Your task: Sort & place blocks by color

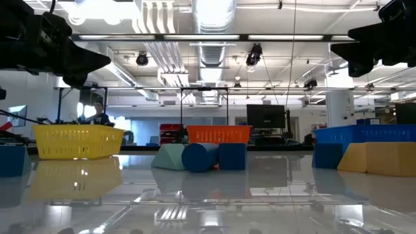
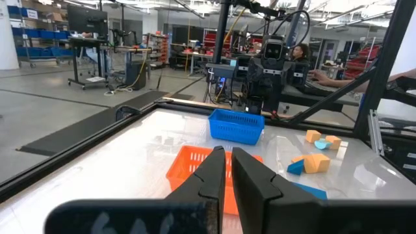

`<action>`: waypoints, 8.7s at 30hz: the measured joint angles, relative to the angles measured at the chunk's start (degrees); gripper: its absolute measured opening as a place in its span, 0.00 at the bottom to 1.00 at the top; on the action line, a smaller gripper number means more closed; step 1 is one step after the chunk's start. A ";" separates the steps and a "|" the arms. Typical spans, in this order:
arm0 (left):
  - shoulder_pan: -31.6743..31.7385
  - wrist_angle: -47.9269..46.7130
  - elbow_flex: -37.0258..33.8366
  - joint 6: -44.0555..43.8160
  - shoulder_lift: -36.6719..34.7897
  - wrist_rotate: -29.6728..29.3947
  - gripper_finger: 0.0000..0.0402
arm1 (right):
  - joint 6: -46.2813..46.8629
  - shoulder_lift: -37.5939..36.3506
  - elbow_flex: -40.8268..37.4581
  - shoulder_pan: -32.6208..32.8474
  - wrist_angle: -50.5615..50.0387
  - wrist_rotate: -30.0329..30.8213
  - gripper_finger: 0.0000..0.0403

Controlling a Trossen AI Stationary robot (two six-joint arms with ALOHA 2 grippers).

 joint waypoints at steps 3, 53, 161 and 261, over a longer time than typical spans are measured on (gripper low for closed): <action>0.00 0.02 0.00 0.00 0.01 -0.01 0.03 | 0.00 0.00 -0.01 0.01 0.00 0.00 0.57; 0.00 0.02 0.00 0.00 -0.01 0.01 0.03 | 0.01 0.00 0.01 0.01 0.00 0.00 0.57; -0.04 39.47 -1.53 -7.61 13.71 0.19 0.03 | -6.26 22.50 13.44 -0.12 23.89 23.39 0.57; -0.02 40.61 -1.66 -7.50 13.36 -0.06 0.03 | -49.32 111.01 93.76 -0.84 -56.17 -9.78 0.59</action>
